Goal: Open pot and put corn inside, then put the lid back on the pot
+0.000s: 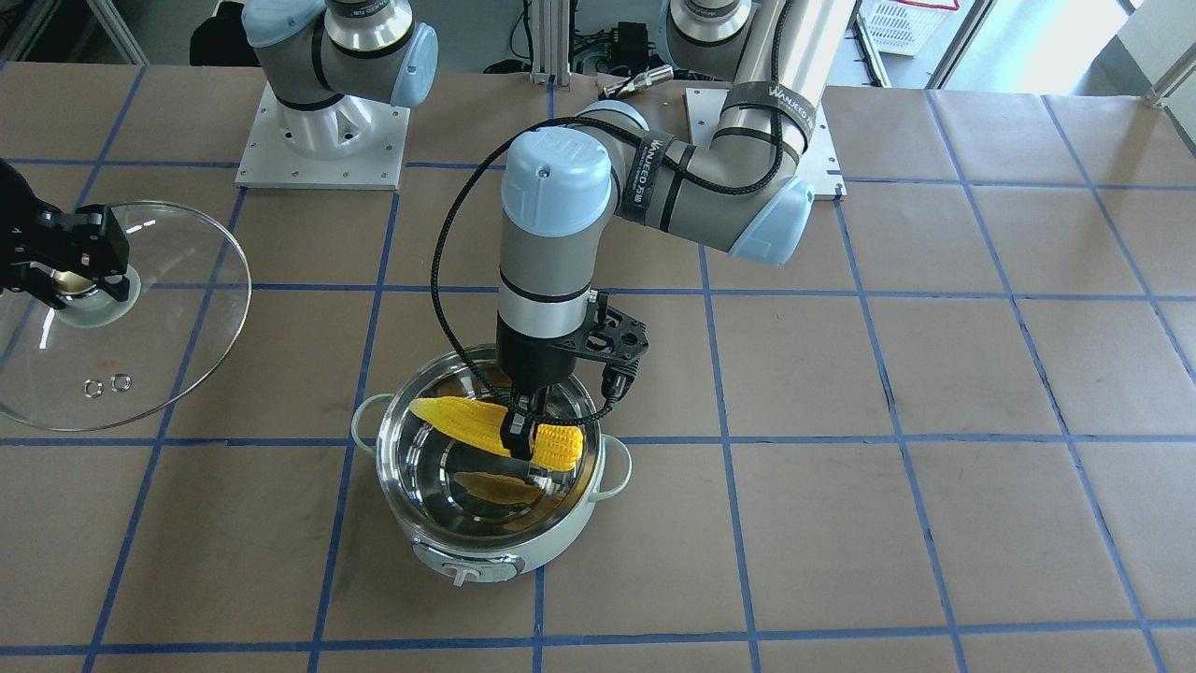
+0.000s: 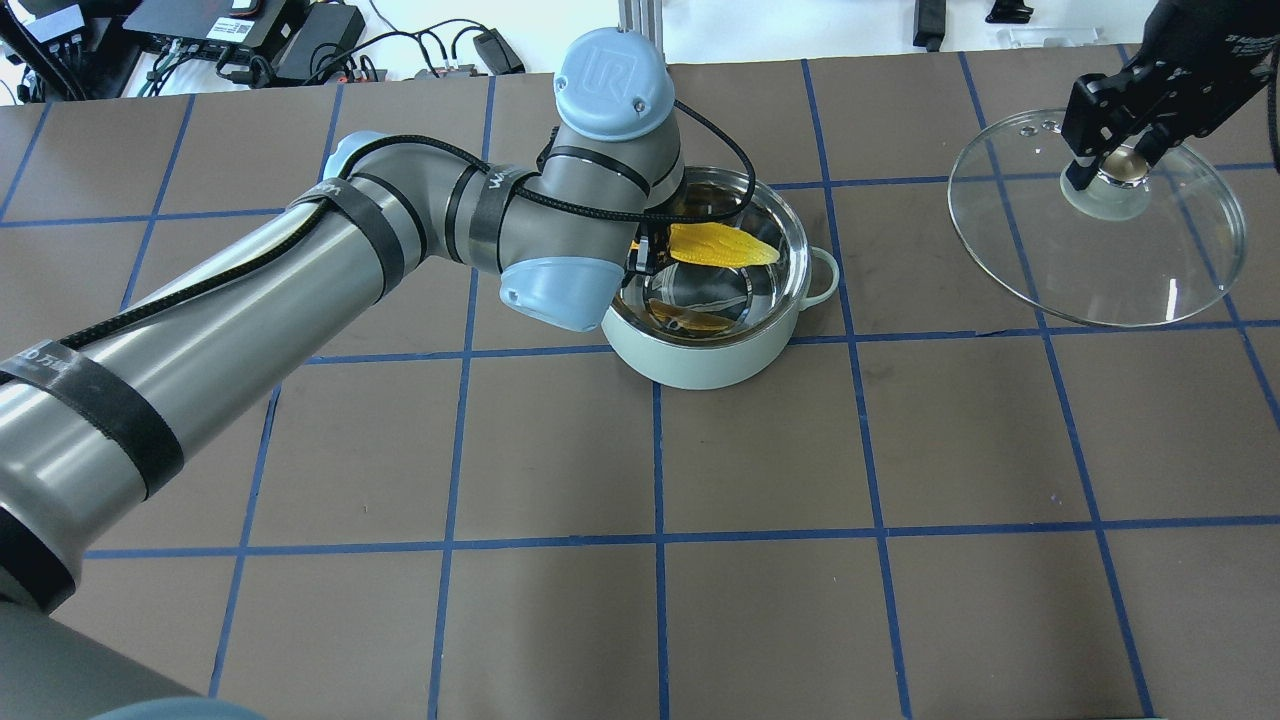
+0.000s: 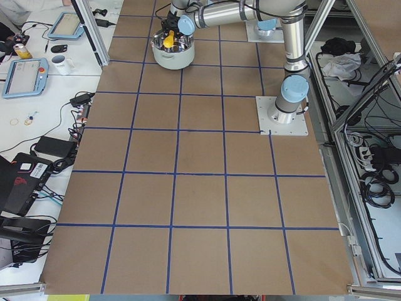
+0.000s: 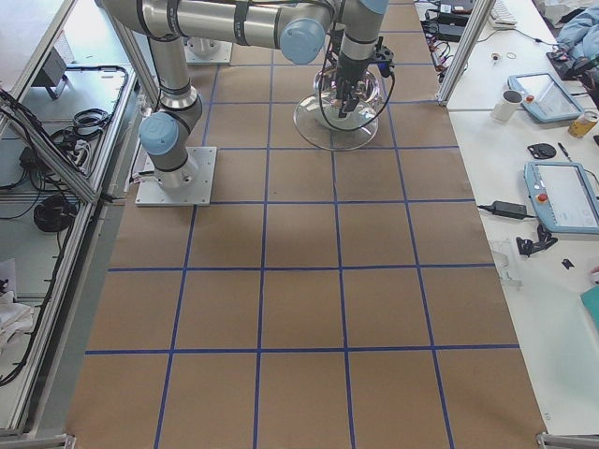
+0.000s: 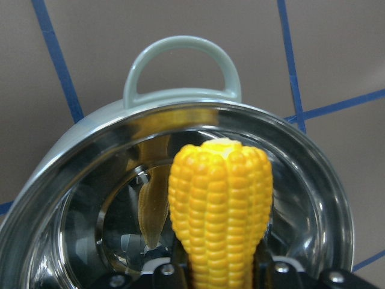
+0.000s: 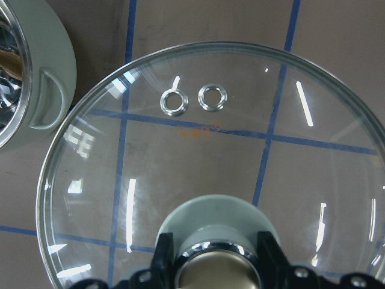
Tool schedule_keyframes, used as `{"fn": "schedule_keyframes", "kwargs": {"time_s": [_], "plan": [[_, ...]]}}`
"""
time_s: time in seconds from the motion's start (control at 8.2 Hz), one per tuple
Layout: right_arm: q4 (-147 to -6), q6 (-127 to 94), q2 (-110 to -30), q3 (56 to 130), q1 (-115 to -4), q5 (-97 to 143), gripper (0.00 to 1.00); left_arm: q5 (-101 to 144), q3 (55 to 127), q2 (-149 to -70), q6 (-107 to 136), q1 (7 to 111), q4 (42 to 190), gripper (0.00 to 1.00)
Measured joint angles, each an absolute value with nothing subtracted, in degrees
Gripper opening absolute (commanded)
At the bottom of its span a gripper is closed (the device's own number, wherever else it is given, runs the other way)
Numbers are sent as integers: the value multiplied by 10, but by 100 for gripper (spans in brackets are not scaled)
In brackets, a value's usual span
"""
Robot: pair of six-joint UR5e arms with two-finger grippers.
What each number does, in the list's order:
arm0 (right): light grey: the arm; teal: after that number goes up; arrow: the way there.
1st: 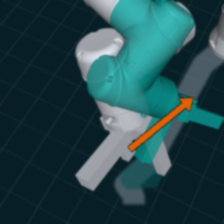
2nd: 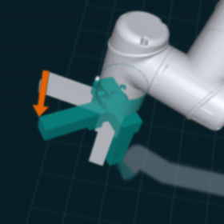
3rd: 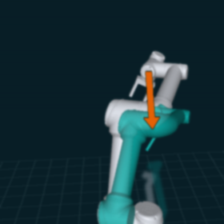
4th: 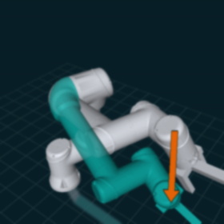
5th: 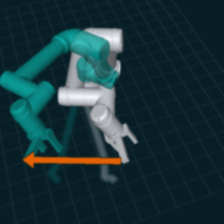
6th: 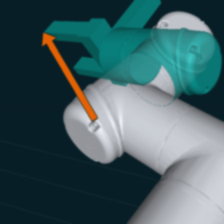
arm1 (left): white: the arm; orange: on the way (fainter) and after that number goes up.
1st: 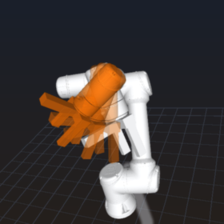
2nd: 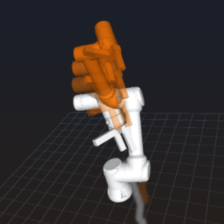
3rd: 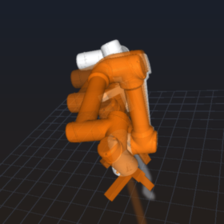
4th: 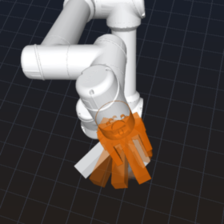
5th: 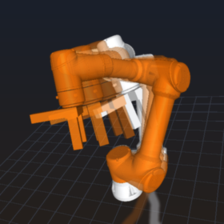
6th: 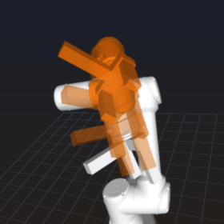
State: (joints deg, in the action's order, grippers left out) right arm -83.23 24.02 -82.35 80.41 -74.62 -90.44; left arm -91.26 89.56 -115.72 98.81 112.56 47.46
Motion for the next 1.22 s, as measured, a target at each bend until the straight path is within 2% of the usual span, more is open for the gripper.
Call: {"fn": "schedule_keyframes", "kwargs": {"time_s": [0.12,0.24,0.98,1.22], "plan": [[-832,240,-824,804,-746,-904,15,-912,896,-1163,989,1126,475,88],[-832,239,-824,804,-746,-903,15,-912,896,-1167,989,1126,475,100],[-832,225,-827,804,-747,-895,17,-828,895,-1153,977,1127,478,100],[-831,180,-832,798,-765,-885,17,-825,893,-1149,870,1122,484,100]]}}
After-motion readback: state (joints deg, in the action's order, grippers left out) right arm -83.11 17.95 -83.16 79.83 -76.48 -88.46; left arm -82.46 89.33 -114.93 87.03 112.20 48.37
